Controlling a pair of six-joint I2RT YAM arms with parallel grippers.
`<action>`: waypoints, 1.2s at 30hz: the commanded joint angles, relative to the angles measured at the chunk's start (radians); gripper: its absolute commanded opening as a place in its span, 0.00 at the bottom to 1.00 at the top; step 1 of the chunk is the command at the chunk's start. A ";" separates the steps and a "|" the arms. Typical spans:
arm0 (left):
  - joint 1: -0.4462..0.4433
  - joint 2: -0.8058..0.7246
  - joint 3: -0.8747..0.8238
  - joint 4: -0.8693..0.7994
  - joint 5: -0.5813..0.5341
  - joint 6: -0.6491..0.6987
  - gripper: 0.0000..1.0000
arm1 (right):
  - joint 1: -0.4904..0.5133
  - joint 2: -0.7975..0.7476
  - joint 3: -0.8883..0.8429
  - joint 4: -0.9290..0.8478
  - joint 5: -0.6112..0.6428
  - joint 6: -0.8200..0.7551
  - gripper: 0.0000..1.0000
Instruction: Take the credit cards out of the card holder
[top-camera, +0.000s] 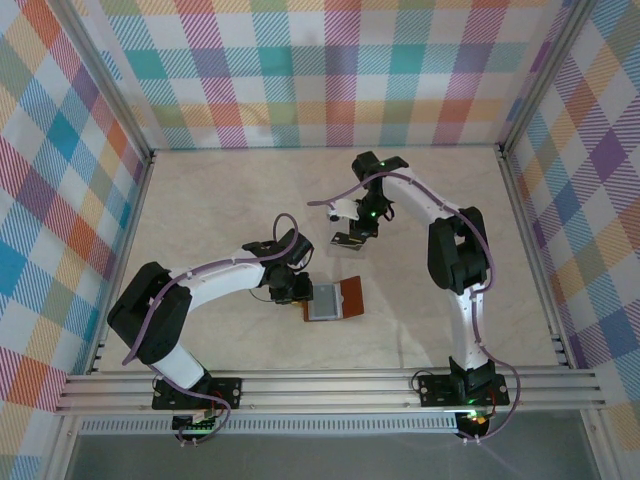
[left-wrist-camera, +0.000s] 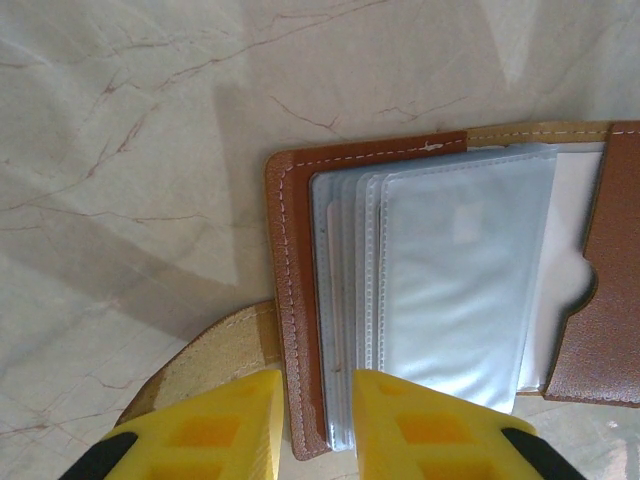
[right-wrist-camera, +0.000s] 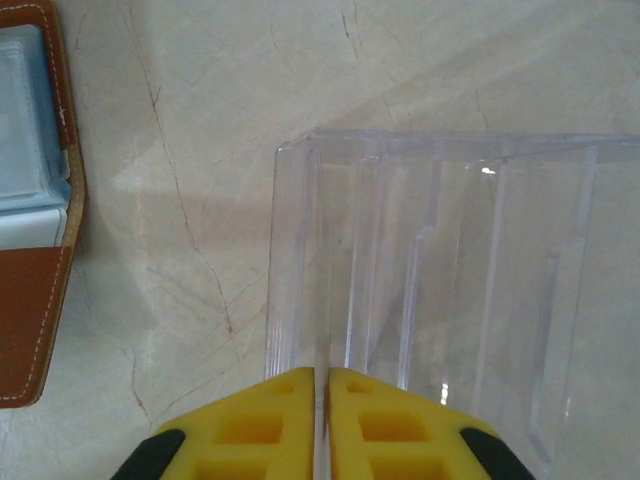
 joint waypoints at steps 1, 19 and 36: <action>0.009 0.005 0.007 -0.007 0.009 0.006 0.26 | 0.007 0.011 0.020 -0.007 -0.008 0.005 0.20; 0.009 -0.018 -0.008 -0.005 -0.003 0.000 0.26 | 0.012 -0.051 -0.017 0.040 -0.040 0.022 0.45; 0.009 -0.032 -0.019 -0.006 -0.008 -0.001 0.26 | 0.047 -0.042 -0.068 0.122 0.003 0.014 0.66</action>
